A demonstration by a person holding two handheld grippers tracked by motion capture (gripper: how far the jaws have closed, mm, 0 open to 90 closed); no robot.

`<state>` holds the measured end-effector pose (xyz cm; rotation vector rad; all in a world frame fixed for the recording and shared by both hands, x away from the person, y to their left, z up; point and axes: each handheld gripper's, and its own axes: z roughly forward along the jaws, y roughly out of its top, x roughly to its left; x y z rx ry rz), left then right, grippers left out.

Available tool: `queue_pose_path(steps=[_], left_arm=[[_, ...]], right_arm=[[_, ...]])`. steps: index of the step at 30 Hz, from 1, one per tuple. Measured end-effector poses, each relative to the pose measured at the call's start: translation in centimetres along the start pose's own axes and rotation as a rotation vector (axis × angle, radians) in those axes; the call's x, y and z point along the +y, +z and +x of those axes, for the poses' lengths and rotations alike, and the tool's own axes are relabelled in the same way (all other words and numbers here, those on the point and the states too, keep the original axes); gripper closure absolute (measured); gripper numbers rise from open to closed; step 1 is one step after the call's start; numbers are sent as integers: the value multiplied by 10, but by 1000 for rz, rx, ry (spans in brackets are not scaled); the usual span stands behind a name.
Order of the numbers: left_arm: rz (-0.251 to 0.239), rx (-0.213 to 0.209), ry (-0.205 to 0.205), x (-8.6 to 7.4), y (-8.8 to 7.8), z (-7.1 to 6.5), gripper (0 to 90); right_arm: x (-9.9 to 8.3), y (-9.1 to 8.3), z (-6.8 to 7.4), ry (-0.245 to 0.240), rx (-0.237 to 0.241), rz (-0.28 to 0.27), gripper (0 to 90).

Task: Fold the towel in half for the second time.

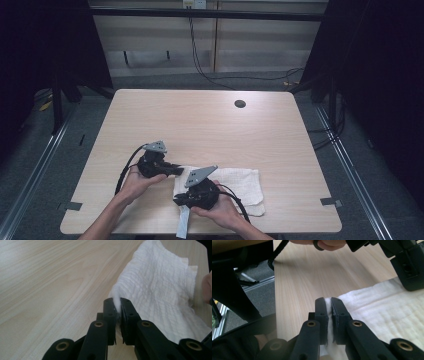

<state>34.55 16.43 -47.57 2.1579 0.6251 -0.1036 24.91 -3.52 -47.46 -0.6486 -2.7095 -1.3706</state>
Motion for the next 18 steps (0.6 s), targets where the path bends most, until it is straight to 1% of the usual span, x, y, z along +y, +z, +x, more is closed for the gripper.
queue_pose_path(steps=[3,4,6,7,8,11,13,16,17,18], left_arm=[[-6,5,-6,1,-4,1,844],[-16,6,-13,2,-5,1,844],[-25,9,-13,3,-10,2,844],[-34,8,-19,3,-12,2,844],[-29,11,-17,3,-13,2,844],[-32,21,-22,3,-14,3,844],[-29,24,-16,4,-15,3,844],[-32,29,-25,5,-16,2,843],[-32,33,-21,6,-17,3,843],[-43,31,-29,6,-19,3,843]], right_arm=[[4,-3,0,2,2,-20,847],[6,-4,0,4,3,-26,847],[13,-7,1,-10,-1,-38,847],[16,-8,1,-17,-3,-43,847],[18,-11,1,-17,0,-50,847],[19,-13,0,-11,-1,-51,847],[20,-14,-1,-4,-1,-52,846],[21,-15,-1,-10,-1,-56,847],[23,-15,-1,-13,0,-59,847],[24,-15,0,-12,-1,-59,846]])
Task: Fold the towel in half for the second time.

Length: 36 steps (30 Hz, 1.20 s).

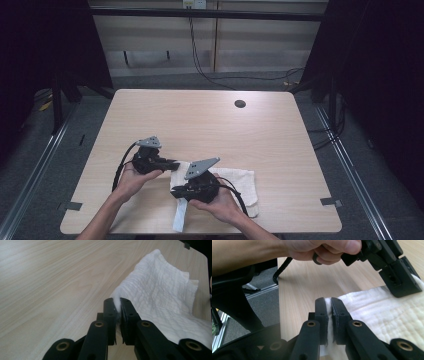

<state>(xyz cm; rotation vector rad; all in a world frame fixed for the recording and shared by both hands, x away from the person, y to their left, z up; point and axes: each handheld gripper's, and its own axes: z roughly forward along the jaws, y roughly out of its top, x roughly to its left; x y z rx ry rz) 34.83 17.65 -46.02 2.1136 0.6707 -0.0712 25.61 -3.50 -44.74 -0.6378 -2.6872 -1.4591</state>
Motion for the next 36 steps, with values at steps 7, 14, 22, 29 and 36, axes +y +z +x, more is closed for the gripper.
queue_pose_path(steps=[7,14,22,29,36], left_arm=[[-30,15,-14,2,-15,5,842],[-48,41,-29,2,-28,12,844],[-77,75,-30,5,-48,15,846],[-61,86,-33,4,-43,14,845],[-24,66,-15,8,-24,8,845]], right_arm=[[12,4,-1,10,18,-31,847],[26,13,-1,-1,26,-46,847],[43,19,0,-8,31,-89,847],[43,22,1,-8,29,-93,847],[25,24,4,1,-1,-85,846]])
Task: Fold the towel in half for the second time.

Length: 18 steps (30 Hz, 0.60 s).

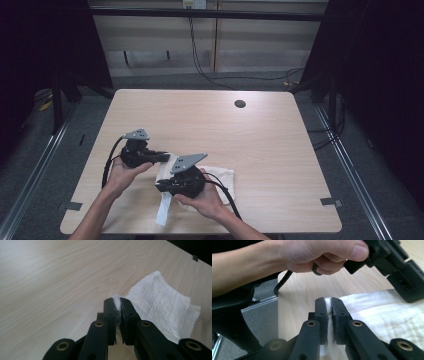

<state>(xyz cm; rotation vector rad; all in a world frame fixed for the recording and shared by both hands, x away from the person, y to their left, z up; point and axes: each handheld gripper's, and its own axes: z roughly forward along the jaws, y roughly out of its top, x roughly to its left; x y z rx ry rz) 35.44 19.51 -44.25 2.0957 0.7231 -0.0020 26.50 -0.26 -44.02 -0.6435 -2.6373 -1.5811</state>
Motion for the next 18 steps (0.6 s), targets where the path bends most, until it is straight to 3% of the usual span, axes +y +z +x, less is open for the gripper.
queue_pose_path(steps=[10,18], left_arm=[[-5,-29,25,14,16,-14,847],[26,-54,52,25,40,-24,849]], right_arm=[[-7,-29,0,-5,-32,-17,845],[-21,-50,-5,20,-68,-19,846]])
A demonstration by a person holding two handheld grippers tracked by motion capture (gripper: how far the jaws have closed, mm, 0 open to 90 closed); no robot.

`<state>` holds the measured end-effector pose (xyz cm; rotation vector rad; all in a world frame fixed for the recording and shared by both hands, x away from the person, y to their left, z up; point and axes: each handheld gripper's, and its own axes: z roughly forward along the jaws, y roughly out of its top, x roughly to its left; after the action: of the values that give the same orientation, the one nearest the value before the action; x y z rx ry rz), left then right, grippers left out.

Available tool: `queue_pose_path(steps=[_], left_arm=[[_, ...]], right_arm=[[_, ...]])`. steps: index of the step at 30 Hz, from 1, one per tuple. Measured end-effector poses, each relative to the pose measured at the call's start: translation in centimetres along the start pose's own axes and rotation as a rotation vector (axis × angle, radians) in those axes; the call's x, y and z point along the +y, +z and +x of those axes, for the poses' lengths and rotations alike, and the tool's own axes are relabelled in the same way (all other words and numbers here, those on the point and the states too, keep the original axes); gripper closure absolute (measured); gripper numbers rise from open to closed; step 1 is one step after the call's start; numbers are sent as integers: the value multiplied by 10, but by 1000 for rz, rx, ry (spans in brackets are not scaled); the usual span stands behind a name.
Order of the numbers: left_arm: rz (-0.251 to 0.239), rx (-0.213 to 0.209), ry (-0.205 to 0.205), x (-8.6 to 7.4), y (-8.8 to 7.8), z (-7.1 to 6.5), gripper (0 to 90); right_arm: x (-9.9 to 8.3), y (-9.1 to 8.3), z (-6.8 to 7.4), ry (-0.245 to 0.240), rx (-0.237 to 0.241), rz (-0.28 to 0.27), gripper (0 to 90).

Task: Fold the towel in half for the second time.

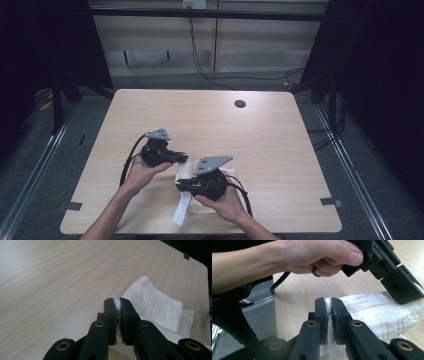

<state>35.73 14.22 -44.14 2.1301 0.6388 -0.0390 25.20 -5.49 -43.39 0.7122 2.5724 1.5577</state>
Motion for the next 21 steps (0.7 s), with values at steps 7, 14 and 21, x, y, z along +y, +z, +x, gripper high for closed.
queue_pose_path(steps=[7,14,21], left_arm=[[9,-32,13,13,20,-6,850],[34,-52,30,21,36,-11,850],[33,-73,25,27,51,-15,850]], right_arm=[[-9,-14,-5,19,-28,9,845],[-19,-26,-10,57,-28,-10,844],[-25,-36,-13,62,-54,-8,844]])
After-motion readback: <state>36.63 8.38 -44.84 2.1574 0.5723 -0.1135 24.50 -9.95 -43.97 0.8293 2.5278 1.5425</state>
